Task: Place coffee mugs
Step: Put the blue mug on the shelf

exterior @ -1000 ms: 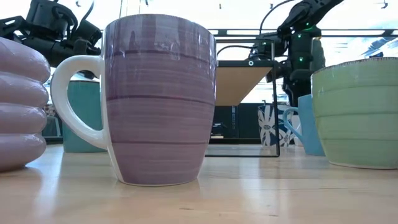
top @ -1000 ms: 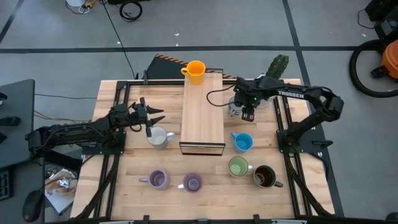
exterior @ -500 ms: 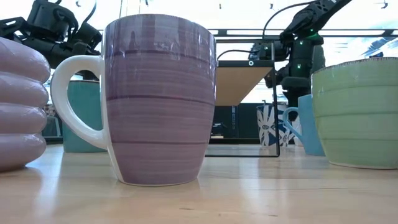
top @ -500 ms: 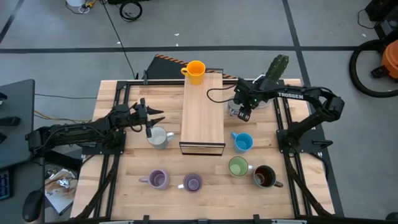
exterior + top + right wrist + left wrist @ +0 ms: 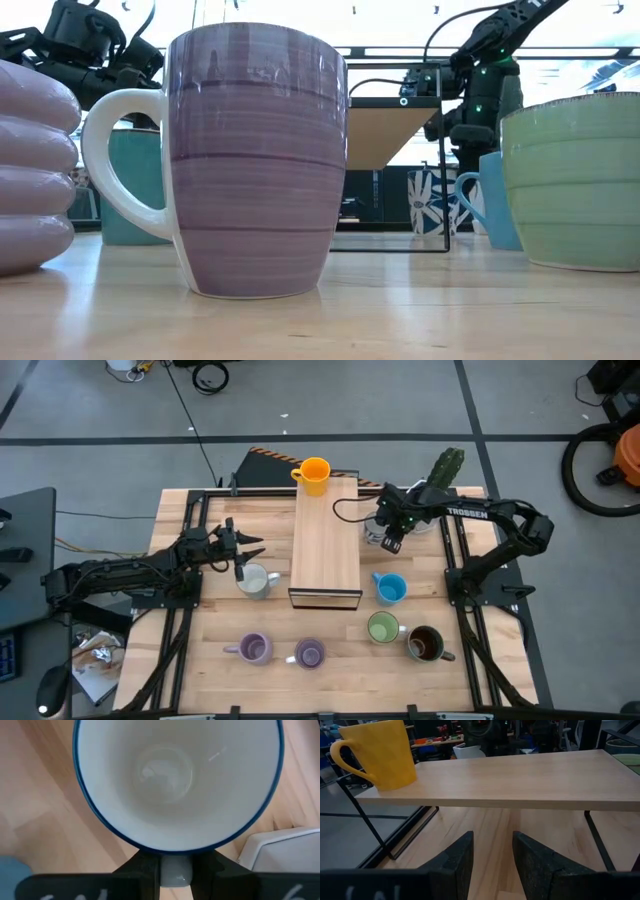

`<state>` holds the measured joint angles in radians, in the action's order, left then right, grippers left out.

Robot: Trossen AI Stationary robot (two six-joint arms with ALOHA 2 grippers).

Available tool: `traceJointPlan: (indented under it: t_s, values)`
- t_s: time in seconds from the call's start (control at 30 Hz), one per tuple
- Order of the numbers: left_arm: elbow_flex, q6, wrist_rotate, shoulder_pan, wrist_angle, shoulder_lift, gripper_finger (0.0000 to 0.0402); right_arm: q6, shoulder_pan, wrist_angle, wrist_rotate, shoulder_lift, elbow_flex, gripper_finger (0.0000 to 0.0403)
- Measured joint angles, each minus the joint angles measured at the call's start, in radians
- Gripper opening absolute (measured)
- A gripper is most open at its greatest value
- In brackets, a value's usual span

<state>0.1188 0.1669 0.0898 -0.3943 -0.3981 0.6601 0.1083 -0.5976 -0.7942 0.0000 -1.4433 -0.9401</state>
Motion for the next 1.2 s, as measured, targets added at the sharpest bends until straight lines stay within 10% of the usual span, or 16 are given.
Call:
traceJointPlan:
  t_s: [1.2]
  values:
    - [0.0, -0.016, 0.0, 0.0, 0.0, 0.0, 0.0142, 0.182, -0.059, -0.112, 0.009, -0.002, -0.138, 0.0072]
